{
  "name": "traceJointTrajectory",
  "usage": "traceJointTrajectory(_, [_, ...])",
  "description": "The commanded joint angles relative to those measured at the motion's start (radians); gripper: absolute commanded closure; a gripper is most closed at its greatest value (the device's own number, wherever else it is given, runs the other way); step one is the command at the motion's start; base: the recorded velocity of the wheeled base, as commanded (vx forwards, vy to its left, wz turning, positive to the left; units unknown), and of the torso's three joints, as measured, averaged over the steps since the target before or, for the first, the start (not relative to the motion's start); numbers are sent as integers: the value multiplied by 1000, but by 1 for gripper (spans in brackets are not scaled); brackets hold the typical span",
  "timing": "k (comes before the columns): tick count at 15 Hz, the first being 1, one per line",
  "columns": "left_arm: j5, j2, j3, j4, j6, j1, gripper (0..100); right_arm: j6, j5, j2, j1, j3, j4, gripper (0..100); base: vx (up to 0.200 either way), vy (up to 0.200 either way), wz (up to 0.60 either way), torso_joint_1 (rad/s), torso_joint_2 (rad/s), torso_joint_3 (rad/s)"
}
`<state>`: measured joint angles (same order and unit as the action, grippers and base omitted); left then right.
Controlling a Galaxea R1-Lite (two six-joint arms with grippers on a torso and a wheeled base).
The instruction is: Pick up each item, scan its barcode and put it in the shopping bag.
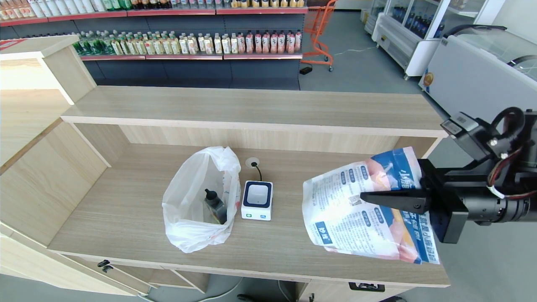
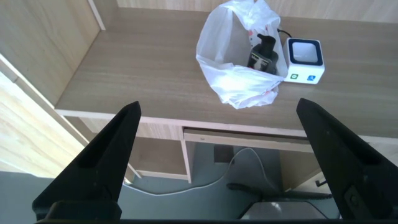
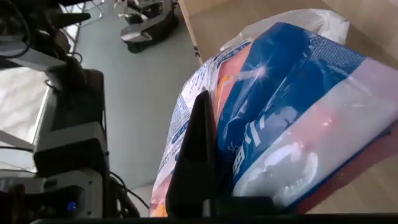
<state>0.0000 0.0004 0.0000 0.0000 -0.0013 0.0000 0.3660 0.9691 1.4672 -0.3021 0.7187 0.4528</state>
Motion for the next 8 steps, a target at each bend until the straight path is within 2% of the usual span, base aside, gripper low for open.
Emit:
traceJointTrajectory(1, [0,1,0,0,0,0,0,564,-93,105,222,-99,-2,100,0,0,0,0,0,0])
traceJointTrajectory(2, [0,1,0,0,0,0,0,732,-106,110,301,-128,-2,100,0,0,0,0,0,0])
traceJointTrajectory(4, [0,0,0,0,0,-2,0,949,-106,102,406,-148,1,100,0,0,0,0,0,0])
traceJointTrajectory(5, [0,0,0,0,0,-2,0,1021,-98,99,442,-139,4,100,0,0,0,0,0,0])
traceJointTrajectory(8, [0,1,0,0,0,0,0,1107,-40,96,512,-147,12,100,0,0,0,0,0,0])
